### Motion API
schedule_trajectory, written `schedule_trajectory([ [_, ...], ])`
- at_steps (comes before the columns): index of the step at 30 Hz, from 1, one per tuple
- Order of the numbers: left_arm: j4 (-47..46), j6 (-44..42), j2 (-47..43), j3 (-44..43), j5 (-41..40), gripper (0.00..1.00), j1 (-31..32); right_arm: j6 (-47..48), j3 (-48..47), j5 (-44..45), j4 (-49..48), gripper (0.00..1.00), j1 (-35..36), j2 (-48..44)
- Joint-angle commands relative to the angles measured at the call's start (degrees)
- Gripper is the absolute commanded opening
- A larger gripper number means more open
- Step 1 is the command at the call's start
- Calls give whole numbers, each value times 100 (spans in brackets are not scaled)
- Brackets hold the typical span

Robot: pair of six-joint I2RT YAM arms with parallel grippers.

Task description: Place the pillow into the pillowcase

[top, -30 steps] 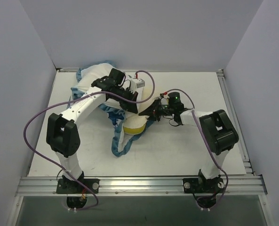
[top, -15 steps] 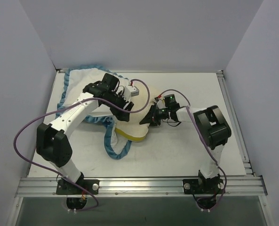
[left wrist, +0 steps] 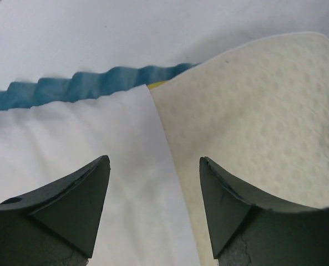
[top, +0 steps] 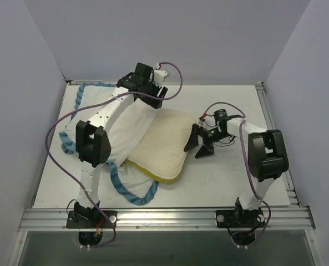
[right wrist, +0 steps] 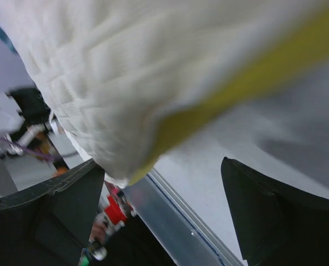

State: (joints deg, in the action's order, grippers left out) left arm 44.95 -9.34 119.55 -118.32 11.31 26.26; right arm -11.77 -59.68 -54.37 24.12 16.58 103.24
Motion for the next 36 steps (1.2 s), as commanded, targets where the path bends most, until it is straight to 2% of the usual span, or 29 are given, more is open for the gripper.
schedule_trajectory([
  [1,-215,196,839,-978,-392,73,107,-454,-544,5,235,88,-1032,-278],
  [5,-215,196,1614,-1737,-840,73,204,-1201,-1185,58,-371,88,-1104,72],
  [11,-223,109,2143,-1940,-1534,71,108,-2355,-1388,101,-1566,84,-500,855],
  [13,-215,82,2126,-1809,-1605,68,81,-2461,-1493,120,-1577,68,-340,1180],
  [14,-215,47,2056,-1765,-1684,66,81,-2505,-1476,102,-1577,56,-252,1268],
  [15,-180,12,2020,-1625,-1711,65,72,-2584,-1424,102,-1577,37,-252,1356],
  [17,-179,-76,1871,-1466,-1772,59,72,-2515,-1205,84,-1533,22,-304,1357],
  [18,-179,-85,1836,-1370,-1816,56,63,-2454,-1126,84,-1498,9,-339,1287],
  [20,-144,-15,1783,-1343,-1817,47,28,-2164,-967,145,-1210,0,-375,1216],
  [22,-109,29,1783,-1395,-1589,34,-7,-1892,-914,199,-1015,0,-392,1207],
  [23,-48,47,1791,-1421,-1492,20,-7,-1847,-835,199,-954,0,-375,1198],
  [26,84,169,1844,-1588,-903,8,2,-1733,-800,199,-909,0,-296,1198],
  [29,102,406,1800,-1703,-692,6,-24,-1548,-773,260,-769,0,-243,1181],
  [30,111,442,1792,-1729,-648,0,-33,-1495,-712,278,-742,0,-243,1163],
  [31,111,486,1731,-1747,-552,0,-51,-1443,-694,304,-698,0,-234,1154],
  [34,102,732,1607,-1878,185,0,-69,-1345,-711,252,-601,0,-217,1172],
  [35,76,854,1581,-1922,727,0,-16,-1345,-746,243,-610,0,-199,1155],
  [36,58,899,1563,-2027,976,4,19,-1372,-869,225,-601,0,-173,1154],
])
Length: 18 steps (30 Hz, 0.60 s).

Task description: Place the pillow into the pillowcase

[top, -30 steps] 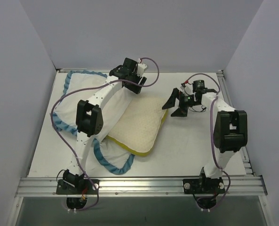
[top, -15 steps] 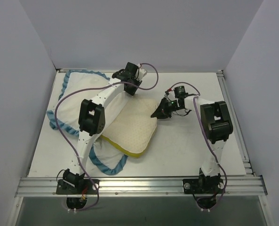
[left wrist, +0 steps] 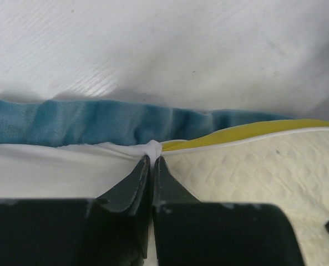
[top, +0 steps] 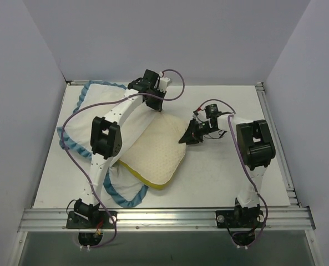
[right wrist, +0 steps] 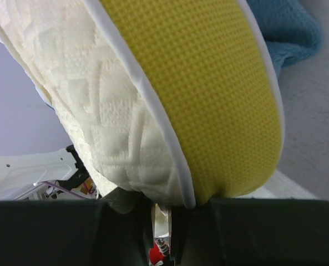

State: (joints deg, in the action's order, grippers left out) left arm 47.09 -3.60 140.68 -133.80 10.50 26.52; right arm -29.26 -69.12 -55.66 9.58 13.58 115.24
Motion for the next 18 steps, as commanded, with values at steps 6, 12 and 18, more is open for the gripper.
schedule_trajectory([
  [6,-183,913,-559,-472,1691,0,221,192,-303,117,685,0,215,-133],
  [12,-323,1203,-621,-182,2061,14,230,245,-242,-59,641,0,293,-467],
  [18,-271,1010,-551,-103,1394,4,116,403,223,-68,650,0,320,-783],
])
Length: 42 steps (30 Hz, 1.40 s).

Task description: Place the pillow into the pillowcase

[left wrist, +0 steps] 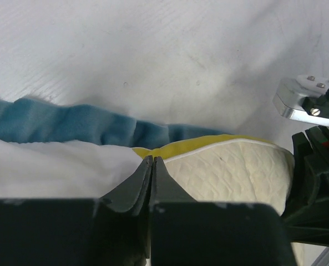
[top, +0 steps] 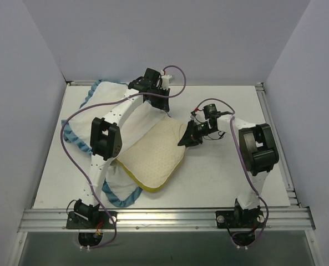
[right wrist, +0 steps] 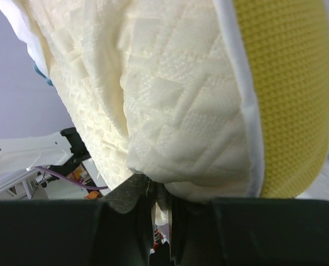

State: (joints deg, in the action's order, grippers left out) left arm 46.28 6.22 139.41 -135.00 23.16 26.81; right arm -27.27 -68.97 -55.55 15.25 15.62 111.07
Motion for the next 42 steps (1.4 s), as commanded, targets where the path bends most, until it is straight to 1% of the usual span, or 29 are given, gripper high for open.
schedule_trajectory([
  [1,-172,-15,-424,52,32,0,62,230,252,-61,84,0,126,-401],
  [3,-41,-243,-424,79,-171,0,0,257,348,-53,93,0,117,-463],
  [6,74,-560,-538,149,-40,0,-62,292,402,-26,110,0,100,-507],
  [7,161,-865,-625,175,74,6,-62,292,437,-17,119,0,108,-507],
  [8,205,-998,-687,211,101,16,-36,283,446,-9,119,0,100,-516],
  [9,232,-1122,-766,385,-55,30,34,301,454,0,119,0,117,-516],
  [10,267,-1349,-906,482,-144,40,70,301,446,0,119,0,117,-507],
  [12,276,-1518,-1021,780,-511,44,184,301,420,0,119,0,117,-463],
  [14,302,-1650,-1083,922,-908,45,237,310,367,0,128,0,117,-411],
  [15,329,-1694,-1048,949,-1092,45,255,301,358,9,119,0,117,-402],
  [16,390,-1729,-1013,967,-1468,45,255,310,349,18,136,0,117,-393],
  [17,416,-1781,-978,958,-1602,45,246,310,367,18,128,0,117,-384],
  [21,768,-2072,-592,642,-2271,43,246,354,428,35,163,0,108,-393],
  [22,864,-2168,-539,572,-2498,42,229,362,437,53,180,0,100,-401],
  [25,874,-2195,-468,317,-2597,34,106,441,481,88,216,0,100,-428],
  [26,882,-2186,-459,160,-2458,32,79,459,490,97,224,0,99,-419],
  [27,883,-2178,-468,106,-2352,21,44,459,498,97,225,0,99,-410],
  [28,883,-2177,-468,45,-2316,15,9,459,490,97,225,0,108,-402],
  [29,900,-2186,-485,-17,-1776,8,0,468,490,97,225,0,108,-393],
  [30,918,-2143,-538,-44,-1449,0,0,442,438,97,216,0,117,-375],
  [32,935,-2029,-669,0,-467,0,17,380,341,36,181,0,170,-314],
  [33,927,-1932,-774,61,461,0,52,180,288,9,-2,0,187,-288],
  [35,848,-1406,-837,61,1188,0,210,-198,112,-139,-345,0,248,-226],
  [36,717,-943,-872,53,1852,0,367,-661,42,-236,-825,0,284,-191],
  [38,418,-370,-925,88,2235,0,570,-1165,-274,-333,-1302,0,363,-138],
  [39,-27,207,-1012,201,2515,0,719,-1384,-397,-395,-1818,0,372,-120],
  [40,-319,518,-1065,272,2579,0,764,-1943,-494,-439,-2137,0,363,-181],
  [41,-617,843,-1118,333,2615,0,782,-2236,-590,-474,-2496,0,259,-243],
  [42,-916,1316,-1257,412,2632,0,782,-2622,-583,-500,-3309,0,171,-304],
])
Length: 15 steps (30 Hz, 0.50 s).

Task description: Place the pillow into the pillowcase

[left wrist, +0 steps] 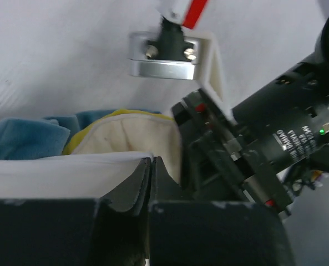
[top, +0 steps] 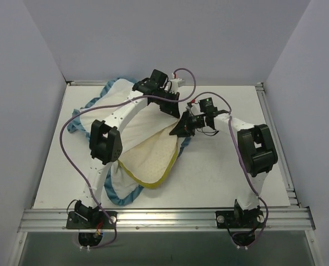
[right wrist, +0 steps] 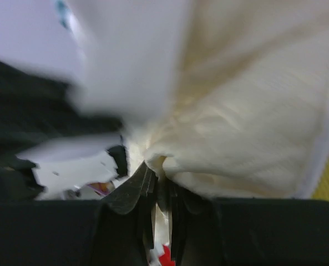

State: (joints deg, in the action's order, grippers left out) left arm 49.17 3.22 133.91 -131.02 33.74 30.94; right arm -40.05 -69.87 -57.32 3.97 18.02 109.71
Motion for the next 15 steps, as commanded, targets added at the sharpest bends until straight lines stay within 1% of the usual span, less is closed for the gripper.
schedule_trajectory([
  [1,-1538,1724,-752,15,1505,0,369,-2052,-467,-315,-2625,0,-201,-309],
  [2,-1594,1778,-804,-11,1452,0,369,-2433,-353,-306,-3064,0,-333,-362],
  [3,-1655,1874,-883,6,1425,0,360,-2672,-300,-271,-3704,0,-630,-380],
  [5,-1665,1901,-971,164,1303,0,351,-2989,-90,-227,-4025,0,-904,-372],
  [6,-1700,1849,-1076,278,1198,0,351,-2991,-19,-218,-4174,0,-1123,-337],
  [7,-1726,1805,-1112,436,1092,0,334,-2965,43,-210,-4124,0,-1195,-275],
  [8,-1718,1752,-1138,716,795,0,316,-2712,95,-227,-4045,0,-1222,-240],
  [10,-1735,1498,-1130,928,547,0,255,-1923,122,-184,-3257,0,-1187,-231],
  [11,-1726,1340,-1113,1016,137,3,194,-1492,96,61,-2809,0,-1178,-240],
  [12,-1596,1052,-1078,1026,-32,21,150,-774,26,176,-2118,0,-1161,-222],
  [13,-1560,962,-1060,1026,-121,37,97,-550,-18,334,-1815,1,-1187,-109],
  [14,-1490,891,-1060,1000,-183,46,-95,-330,-53,579,-1359,4,-1222,-47],
  [15,-1280,743,-1121,947,-314,54,-201,-128,-53,721,-1259,9,-1274,-3],
])
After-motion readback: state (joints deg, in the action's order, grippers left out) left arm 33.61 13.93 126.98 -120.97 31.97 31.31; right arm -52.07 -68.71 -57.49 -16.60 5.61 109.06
